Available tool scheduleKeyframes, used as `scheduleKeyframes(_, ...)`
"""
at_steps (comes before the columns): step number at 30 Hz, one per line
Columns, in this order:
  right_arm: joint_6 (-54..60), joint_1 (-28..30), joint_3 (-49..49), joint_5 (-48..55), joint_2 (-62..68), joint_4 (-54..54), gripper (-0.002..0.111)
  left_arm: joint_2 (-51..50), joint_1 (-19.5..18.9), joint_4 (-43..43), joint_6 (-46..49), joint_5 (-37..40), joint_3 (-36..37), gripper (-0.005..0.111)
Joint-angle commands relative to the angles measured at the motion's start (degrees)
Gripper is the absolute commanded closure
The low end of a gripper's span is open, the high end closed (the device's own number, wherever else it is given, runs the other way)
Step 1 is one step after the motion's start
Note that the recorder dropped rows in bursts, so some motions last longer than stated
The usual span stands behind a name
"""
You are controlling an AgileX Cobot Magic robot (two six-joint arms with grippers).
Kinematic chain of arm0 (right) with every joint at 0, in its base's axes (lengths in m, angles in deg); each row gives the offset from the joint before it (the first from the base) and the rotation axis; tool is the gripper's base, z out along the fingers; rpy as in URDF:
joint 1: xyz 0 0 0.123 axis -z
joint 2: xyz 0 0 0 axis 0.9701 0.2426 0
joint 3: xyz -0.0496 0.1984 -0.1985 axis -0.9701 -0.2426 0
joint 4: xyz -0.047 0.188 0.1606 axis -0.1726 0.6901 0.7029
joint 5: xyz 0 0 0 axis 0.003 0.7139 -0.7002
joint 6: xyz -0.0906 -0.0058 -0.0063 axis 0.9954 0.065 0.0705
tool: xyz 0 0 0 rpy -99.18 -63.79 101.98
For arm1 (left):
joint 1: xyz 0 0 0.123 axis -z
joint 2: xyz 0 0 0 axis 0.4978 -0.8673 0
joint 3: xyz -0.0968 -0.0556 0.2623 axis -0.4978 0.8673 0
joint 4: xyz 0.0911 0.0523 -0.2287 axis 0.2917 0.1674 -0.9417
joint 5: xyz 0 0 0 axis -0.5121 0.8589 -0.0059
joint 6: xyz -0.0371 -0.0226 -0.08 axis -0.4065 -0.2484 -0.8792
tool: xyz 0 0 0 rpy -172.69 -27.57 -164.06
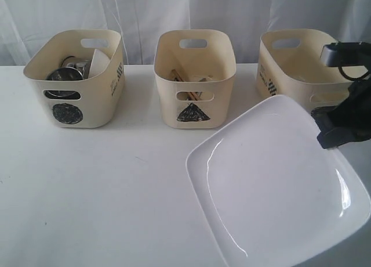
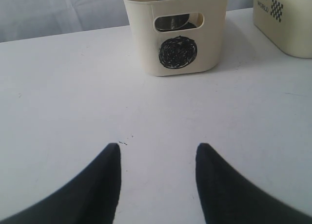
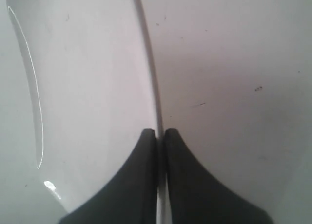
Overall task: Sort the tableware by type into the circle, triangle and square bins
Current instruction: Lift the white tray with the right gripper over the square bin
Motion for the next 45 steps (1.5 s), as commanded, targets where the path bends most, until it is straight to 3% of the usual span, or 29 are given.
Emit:
scheduleKeyframes(1,-1.2,0.1,0.1,-0.9,-2.7,0.4,0.108,0.3,-0.1,-0.4,-0.3,-0.3,0.2,0.054)
scheduleKeyframes(15,-4.0,0.1,0.3,-3.9,-14.0,-1.3,0.108,0.3,-0.1,-0.4,-0.3,-0.3,0.2,0.054)
scheduleKeyframes(26,-12.7,0.1,8.2,-7.3,-14.3,-8.7,0.108,0.3,-0.1,-0.4,-0.3,-0.3,0.2,0.054)
scheduleKeyframes(45,-20.8,0.1,18.2,-27.3,-13.4,-17.7,0.108,0.3,-0.1,-0.4,-0.3,-0.3,0.2,0.054)
